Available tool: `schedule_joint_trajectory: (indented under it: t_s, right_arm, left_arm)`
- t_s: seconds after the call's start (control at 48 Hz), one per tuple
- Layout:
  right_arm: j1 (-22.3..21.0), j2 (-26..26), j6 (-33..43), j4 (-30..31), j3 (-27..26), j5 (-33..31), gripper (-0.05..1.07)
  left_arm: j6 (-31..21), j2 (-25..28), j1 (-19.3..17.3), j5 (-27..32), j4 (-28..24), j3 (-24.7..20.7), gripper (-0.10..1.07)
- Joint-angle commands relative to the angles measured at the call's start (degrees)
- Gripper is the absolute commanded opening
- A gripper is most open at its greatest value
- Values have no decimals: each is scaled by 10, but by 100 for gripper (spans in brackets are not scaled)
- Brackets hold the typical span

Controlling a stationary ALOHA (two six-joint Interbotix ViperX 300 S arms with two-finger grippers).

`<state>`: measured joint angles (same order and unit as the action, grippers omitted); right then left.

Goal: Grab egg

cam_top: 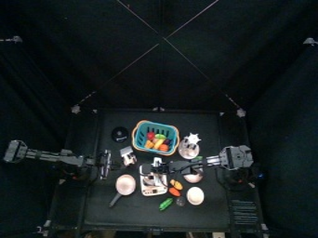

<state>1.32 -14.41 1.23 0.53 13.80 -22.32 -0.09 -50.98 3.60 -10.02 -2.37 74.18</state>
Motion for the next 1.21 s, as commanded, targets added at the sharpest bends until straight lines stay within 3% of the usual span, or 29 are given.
schedule_joint_trajectory:
  t_s: [0.0, 0.25, 0.479, 0.604, 0.958, 1.188]
  right_arm:
    - [-1, 25, -1, 4, -8, 2, 70]
    - [-1, 22, 0, 4, -4, 2, 74]
    - [-2, 23, -6, 8, 8, -10, 96]
    - [-2, 21, -7, 11, 10, -11, 102]
    - [-3, -10, -3, 32, 7, -11, 99]
    - [-4, -10, -2, 39, 7, -11, 78]
  left_arm:
    - [1, 2, 1, -4, 1, -8, -2]
    - [1, 2, 1, -4, 1, -7, -2]
    - [0, 2, 1, -4, 1, -5, -2]
    - [1, 2, 1, -4, 1, -5, -2]
    - [1, 1, 0, -2, 1, -5, -2]
    - [1, 2, -4, -1, 1, -3, -2]
